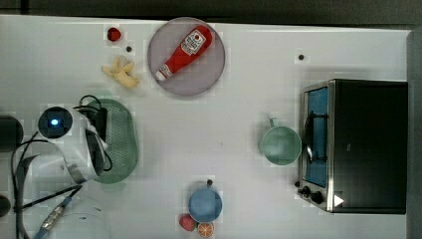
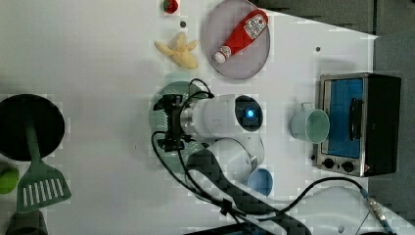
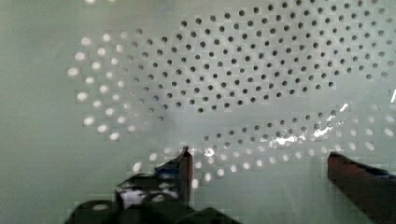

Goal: Drag strainer right to left.

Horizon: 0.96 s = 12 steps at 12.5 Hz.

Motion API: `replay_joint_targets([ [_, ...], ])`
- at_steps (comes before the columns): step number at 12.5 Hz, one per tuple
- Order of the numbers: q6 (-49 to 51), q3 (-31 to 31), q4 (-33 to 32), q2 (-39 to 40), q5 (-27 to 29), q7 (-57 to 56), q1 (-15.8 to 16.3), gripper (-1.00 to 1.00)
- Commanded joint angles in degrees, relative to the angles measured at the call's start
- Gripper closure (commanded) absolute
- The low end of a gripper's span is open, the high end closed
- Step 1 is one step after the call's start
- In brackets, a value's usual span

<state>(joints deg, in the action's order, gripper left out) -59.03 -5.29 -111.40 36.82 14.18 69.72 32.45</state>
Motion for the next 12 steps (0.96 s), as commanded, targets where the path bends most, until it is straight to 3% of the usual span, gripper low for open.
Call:
replay_joint_targets([
  [1,0.0,-0.2,2.5,1.1,-0.8,4.1,2.6,-1.00],
  [9,0.5,0.0,5.0,2.2,-0.2,4.3,4.5,-1.00],
  [12,3.4,3.9,3.6,-2.9,-5.6,-4.8,4.4,-1.00],
])
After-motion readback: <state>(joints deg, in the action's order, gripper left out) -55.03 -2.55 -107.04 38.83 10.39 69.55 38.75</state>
